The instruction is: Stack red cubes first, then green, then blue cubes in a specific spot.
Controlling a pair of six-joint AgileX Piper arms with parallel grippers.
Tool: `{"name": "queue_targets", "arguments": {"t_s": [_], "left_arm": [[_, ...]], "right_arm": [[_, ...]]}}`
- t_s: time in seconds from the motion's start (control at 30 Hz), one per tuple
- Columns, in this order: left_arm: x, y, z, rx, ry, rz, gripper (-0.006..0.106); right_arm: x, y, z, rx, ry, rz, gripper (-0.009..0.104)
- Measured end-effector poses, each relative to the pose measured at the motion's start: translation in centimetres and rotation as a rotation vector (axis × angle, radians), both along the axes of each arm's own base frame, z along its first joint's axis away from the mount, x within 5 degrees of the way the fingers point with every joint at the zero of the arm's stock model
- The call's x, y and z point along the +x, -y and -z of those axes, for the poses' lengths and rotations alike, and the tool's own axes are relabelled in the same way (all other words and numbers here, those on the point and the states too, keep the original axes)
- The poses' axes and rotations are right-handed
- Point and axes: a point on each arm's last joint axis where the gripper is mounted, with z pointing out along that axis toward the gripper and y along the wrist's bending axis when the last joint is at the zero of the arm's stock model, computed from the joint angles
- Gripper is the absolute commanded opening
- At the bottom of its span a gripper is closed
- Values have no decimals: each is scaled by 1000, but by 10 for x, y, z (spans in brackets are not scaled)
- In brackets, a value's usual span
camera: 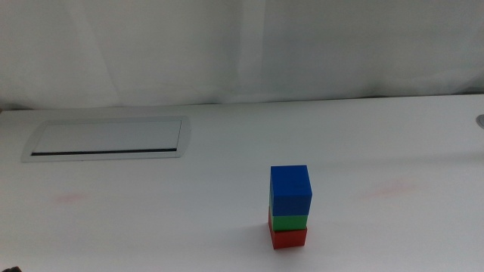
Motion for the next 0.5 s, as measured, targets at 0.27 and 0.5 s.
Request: {"name": "queue_targets", "arguments": {"t_s": [0.27,0.5], "left_arm": [[0,0,0,0,0,0,-2],[0,0,0,-2,-1,-1,-2]], "right_arm": [[-12,18,51,-22,168,64,-3],[-43,28,92,69,261,159,-3]]}}
